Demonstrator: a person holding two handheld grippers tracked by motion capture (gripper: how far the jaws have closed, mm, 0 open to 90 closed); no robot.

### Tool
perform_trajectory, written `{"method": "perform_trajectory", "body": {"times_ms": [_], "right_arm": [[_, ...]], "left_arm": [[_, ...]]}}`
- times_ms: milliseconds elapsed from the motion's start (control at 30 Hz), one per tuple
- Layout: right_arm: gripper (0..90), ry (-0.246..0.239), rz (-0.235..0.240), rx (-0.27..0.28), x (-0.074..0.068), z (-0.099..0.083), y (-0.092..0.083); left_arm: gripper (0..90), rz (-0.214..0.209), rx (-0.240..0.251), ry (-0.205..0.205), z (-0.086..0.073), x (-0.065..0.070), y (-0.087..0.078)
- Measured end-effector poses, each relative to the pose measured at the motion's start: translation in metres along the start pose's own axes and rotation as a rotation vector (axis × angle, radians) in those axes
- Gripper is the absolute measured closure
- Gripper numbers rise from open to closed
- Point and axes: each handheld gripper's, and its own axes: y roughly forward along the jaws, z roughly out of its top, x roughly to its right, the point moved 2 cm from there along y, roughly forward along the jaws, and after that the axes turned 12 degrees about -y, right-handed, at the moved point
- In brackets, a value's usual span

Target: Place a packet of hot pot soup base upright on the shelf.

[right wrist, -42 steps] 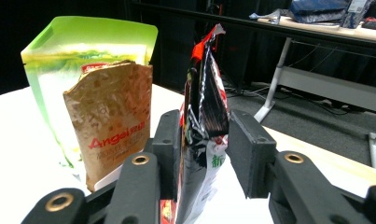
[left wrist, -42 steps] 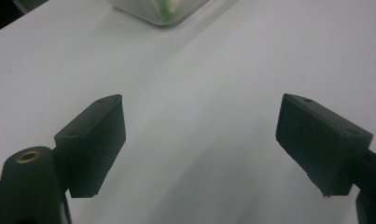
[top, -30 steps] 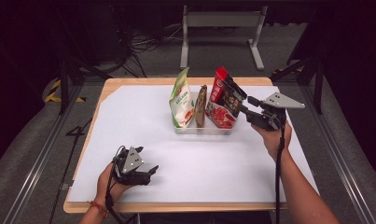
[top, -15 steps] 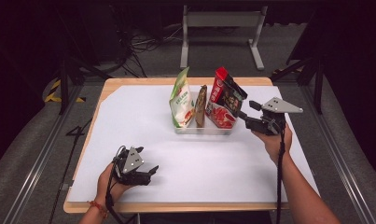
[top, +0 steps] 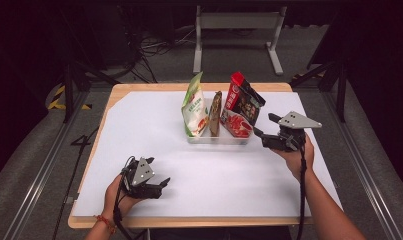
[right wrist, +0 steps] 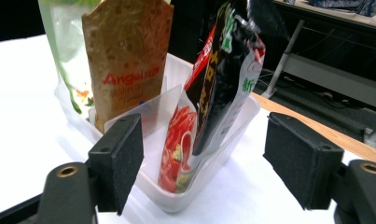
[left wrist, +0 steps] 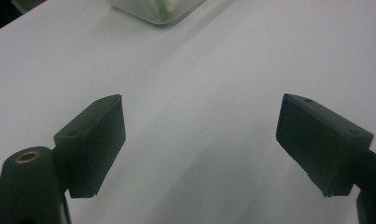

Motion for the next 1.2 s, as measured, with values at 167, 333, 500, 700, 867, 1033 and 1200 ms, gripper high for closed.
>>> {"method": "perform_trajectory", "body": {"times_ms": [167,333,500,700,867,1033,1200], "right_arm": [[24.8,-0.020,0.009,-0.011,-0.003,-0.007,-0.003],[23.3,-0.028,0.011,-0.012,-0.005,-0.015,-0.008],[21.5,-0.040,0.021,-0.028,-0.006,-0.023,-0.012],[20.7,-0.058,0.036,-0.036,-0.010,-0.031,-0.019],[19.7,-0.071,0.050,-0.057,-0.013,-0.038,-0.024],[19.7,-0.080,0.060,-0.059,-0.015,-0.042,-0.030],[19.1,-0.089,0.069,-0.064,-0.017,-0.046,-0.036]], "left_arm": [[16.4,-0.001,-0.001,-0.002,0.000,0.001,0.001],[16.4,-0.002,-0.002,-0.004,0.000,0.001,0.001],[16.4,-0.002,-0.006,0.004,0.000,0.001,0.002],[16.4,-0.003,-0.007,0.003,0.000,0.002,0.002],[16.4,-0.002,-0.006,0.002,0.000,0.002,0.002],[16.4,-0.002,-0.006,0.002,0.001,0.002,0.002],[16.4,-0.003,-0.005,-0.001,0.000,0.002,0.002]]}}
